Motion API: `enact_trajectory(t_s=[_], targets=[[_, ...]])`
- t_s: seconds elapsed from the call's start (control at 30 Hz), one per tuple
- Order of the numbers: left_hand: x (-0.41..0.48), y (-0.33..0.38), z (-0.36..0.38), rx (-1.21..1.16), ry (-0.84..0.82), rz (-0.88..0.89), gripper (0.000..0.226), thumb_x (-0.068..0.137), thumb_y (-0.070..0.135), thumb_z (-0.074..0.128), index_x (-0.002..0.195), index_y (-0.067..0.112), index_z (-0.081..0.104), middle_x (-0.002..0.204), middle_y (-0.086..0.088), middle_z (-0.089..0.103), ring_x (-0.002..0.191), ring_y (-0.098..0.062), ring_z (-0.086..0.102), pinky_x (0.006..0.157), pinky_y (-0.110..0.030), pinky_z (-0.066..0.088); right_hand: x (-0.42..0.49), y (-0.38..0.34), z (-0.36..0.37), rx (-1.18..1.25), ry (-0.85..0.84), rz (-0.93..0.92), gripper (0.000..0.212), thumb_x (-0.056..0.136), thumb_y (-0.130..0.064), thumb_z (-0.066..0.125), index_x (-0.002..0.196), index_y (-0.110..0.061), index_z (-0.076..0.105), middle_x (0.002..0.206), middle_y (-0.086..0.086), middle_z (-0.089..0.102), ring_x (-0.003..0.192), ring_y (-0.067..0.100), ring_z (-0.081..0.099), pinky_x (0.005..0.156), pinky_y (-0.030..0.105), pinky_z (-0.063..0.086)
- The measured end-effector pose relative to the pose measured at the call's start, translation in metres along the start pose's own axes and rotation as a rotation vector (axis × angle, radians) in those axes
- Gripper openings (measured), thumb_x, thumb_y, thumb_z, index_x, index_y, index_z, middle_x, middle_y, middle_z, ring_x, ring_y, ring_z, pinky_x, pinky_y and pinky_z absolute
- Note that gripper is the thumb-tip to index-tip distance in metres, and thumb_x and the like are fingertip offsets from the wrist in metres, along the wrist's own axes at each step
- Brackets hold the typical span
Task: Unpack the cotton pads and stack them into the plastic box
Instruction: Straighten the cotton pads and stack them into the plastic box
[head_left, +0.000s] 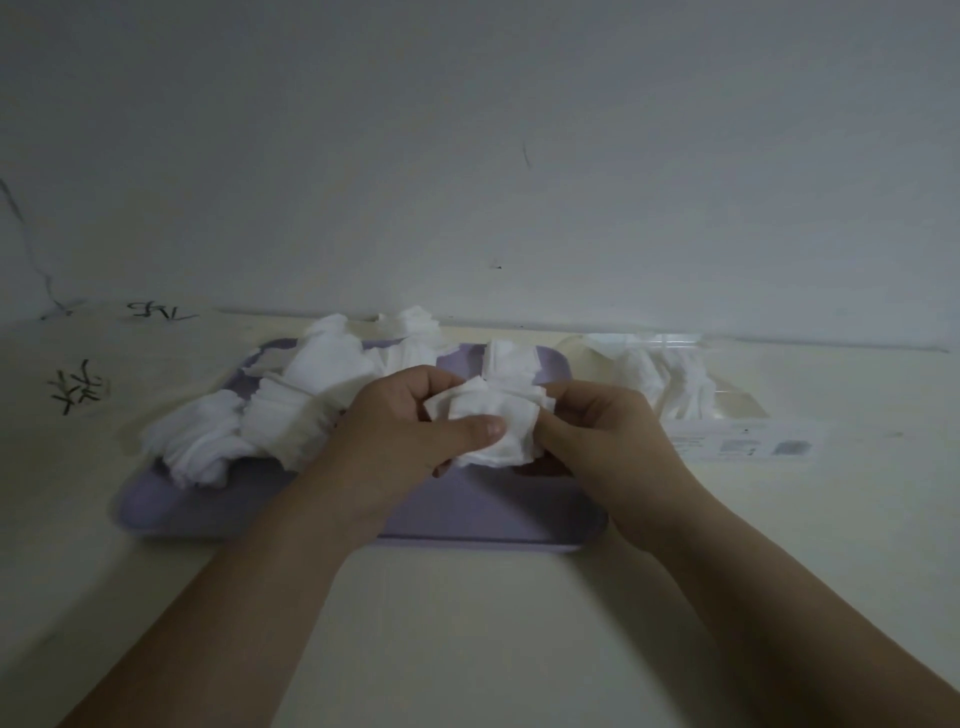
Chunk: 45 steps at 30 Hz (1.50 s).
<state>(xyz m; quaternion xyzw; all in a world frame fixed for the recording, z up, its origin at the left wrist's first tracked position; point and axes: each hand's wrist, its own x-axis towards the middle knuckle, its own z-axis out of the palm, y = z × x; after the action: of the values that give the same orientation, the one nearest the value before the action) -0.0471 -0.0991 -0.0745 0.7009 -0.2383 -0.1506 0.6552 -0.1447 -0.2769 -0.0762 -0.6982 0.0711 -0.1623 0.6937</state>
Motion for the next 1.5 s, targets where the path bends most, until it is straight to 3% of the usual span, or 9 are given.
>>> enact_trajectory(t_s=[0.2, 0.4, 0.53, 0.73, 0.9, 1.03, 1.13, 1.23, 1.5], targets=[[-0.001, 0.003, 0.001, -0.088, 0.006, -0.048, 0.003, 0.091, 0.014, 0.078, 0.094, 0.016, 0.079, 0.081, -0.004, 0.074, 0.07, -0.015, 0.062, 0.056, -0.028, 0.05, 0.001, 0.0, -0.003, -0.031, 0.071, -0.017, 0.014, 0.101, -0.013, 0.068, 0.1, -0.008, 0.081, 0.09, 0.014, 0.08, 0.09, 0.03, 0.079, 0.082, 0.044, 0.066], [-0.003, 0.006, 0.002, -0.094, -0.034, -0.137, 0.022, 0.103, 0.005, 0.058, 0.108, 0.009, 0.079, 0.102, -0.017, 0.078, 0.083, -0.02, 0.07, 0.067, -0.029, 0.059, 0.005, 0.005, -0.007, -0.21, 0.176, -0.119, 0.014, 0.098, -0.024, 0.073, 0.091, -0.027, 0.084, 0.086, 0.002, 0.079, 0.088, 0.026, 0.076, 0.088, 0.056, 0.062], [-0.004, 0.012, 0.0, -0.113, -0.085, -0.168, 0.027, 0.105, 0.0, 0.053, 0.114, 0.01, 0.077, 0.108, -0.012, 0.08, 0.09, -0.019, 0.073, 0.069, -0.028, 0.061, 0.008, 0.008, -0.011, -0.463, 0.238, -0.207, 0.013, 0.096, -0.031, 0.075, 0.1, -0.04, 0.083, 0.089, 0.002, 0.069, 0.086, 0.017, 0.067, 0.08, 0.033, 0.053], [0.004, 0.005, -0.01, 0.458, 0.215, 0.112, 0.033, 0.106, 0.012, 0.05, 0.128, 0.027, 0.069, 0.104, 0.002, 0.067, 0.085, -0.014, 0.063, 0.084, -0.034, 0.059, 0.006, 0.004, -0.011, -0.614, 0.377, -0.306, 0.01, 0.097, -0.024, 0.069, 0.097, -0.021, 0.078, 0.08, -0.002, 0.074, 0.075, 0.012, 0.068, 0.07, 0.027, 0.051], [0.001, 0.01, -0.011, 0.571, 0.457, 0.381, 0.031, 0.102, 0.007, 0.054, 0.12, 0.024, 0.074, 0.108, 0.01, 0.07, 0.094, 0.004, 0.057, 0.084, -0.001, 0.041, 0.004, 0.001, -0.005, -0.204, 0.303, -0.138, 0.007, 0.099, -0.016, 0.068, 0.102, -0.014, 0.075, 0.085, 0.016, 0.075, 0.091, 0.033, 0.075, 0.077, 0.041, 0.066], [-0.001, 0.016, -0.01, 0.359, 0.43, 0.419, 0.027, 0.102, 0.01, 0.059, 0.11, 0.031, 0.074, 0.105, 0.014, 0.077, 0.09, -0.01, 0.073, 0.081, -0.035, 0.062, 0.002, -0.003, -0.003, 0.076, 0.236, -0.042, 0.015, 0.101, -0.011, 0.068, 0.114, -0.005, 0.072, 0.093, 0.012, 0.08, 0.089, 0.03, 0.079, 0.078, 0.045, 0.066], [-0.008, 0.026, 0.001, 0.017, 0.209, 0.292, 0.026, 0.098, 0.0, 0.066, 0.097, 0.026, 0.072, 0.084, 0.005, 0.079, 0.061, -0.014, 0.067, 0.058, -0.026, 0.056, 0.002, -0.005, -0.001, 0.143, 0.202, -0.02, 0.017, 0.101, -0.011, 0.068, 0.117, -0.005, 0.071, 0.098, 0.017, 0.08, 0.083, 0.038, 0.079, 0.073, 0.044, 0.065], [-0.013, 0.024, 0.013, -0.059, 0.022, 0.241, 0.02, 0.093, -0.003, 0.07, 0.094, 0.016, 0.076, 0.081, -0.003, 0.078, 0.067, -0.015, 0.067, 0.056, -0.026, 0.055, -0.001, -0.006, -0.001, 0.12, 0.12, -0.036, 0.011, 0.102, -0.012, 0.067, 0.108, -0.007, 0.075, 0.095, 0.017, 0.08, 0.089, 0.034, 0.079, 0.074, 0.042, 0.065], [-0.007, 0.012, 0.01, -0.018, 0.091, 0.159, 0.018, 0.081, 0.001, 0.084, 0.088, 0.014, 0.073, 0.086, -0.013, 0.078, 0.073, -0.016, 0.07, 0.062, -0.028, 0.057, -0.004, -0.003, 0.001, 0.031, -0.071, -0.058, 0.025, 0.108, -0.013, 0.055, 0.119, -0.004, 0.076, 0.106, 0.018, 0.079, 0.103, 0.034, 0.077, 0.086, 0.045, 0.064]])
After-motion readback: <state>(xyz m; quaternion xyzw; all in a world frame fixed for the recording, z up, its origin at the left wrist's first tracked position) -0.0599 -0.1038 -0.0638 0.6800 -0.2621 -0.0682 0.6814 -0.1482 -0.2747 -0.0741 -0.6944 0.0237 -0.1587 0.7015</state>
